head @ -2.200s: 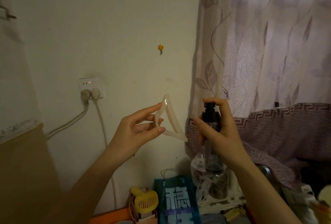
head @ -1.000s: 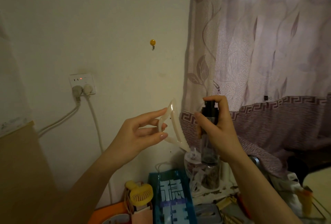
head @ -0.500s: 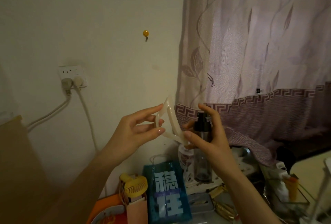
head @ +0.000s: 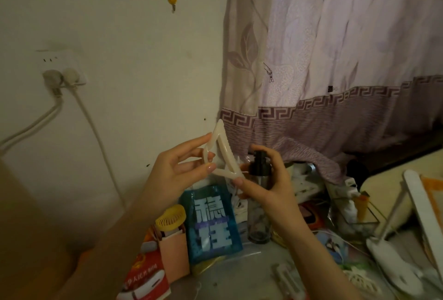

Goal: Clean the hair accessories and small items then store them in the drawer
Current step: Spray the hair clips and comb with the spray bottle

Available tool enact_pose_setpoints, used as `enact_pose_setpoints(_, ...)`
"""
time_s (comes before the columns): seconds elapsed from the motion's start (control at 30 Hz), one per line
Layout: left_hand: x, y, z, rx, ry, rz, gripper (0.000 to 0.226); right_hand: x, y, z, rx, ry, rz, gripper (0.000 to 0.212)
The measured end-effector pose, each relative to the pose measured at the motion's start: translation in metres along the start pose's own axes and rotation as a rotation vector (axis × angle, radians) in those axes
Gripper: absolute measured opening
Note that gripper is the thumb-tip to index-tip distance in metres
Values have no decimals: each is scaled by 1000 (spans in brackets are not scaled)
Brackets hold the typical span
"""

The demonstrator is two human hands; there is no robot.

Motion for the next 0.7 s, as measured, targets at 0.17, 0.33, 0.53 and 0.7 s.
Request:
enact_pose_setpoints(0.17,-11,20,26,-37,-61,25,49,-14,-16,-22,0,39,-46,54)
enact_pose_setpoints(0.33,-23,46,56,-78,-134,36,49,-33,-42,-53,-16,109,-121,56)
enact_pose_setpoints(0.53,-40,84,97,-110,-234,89,50,-61,-75,-86,-61,205,-200,58)
enact_pose_setpoints(0.7,-59,115,137,-104,-324,149,53,-86,-102,-120,-84,311,-264,56)
Point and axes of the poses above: each hand's wrist, its own x-axis towards the middle knuckle, its own y-axis out of the palm, z = x × y, the point moved 9 cm from there along x, towards the middle knuckle, and after that the axes turned 5 degrees about y, right-handed, at the moved point
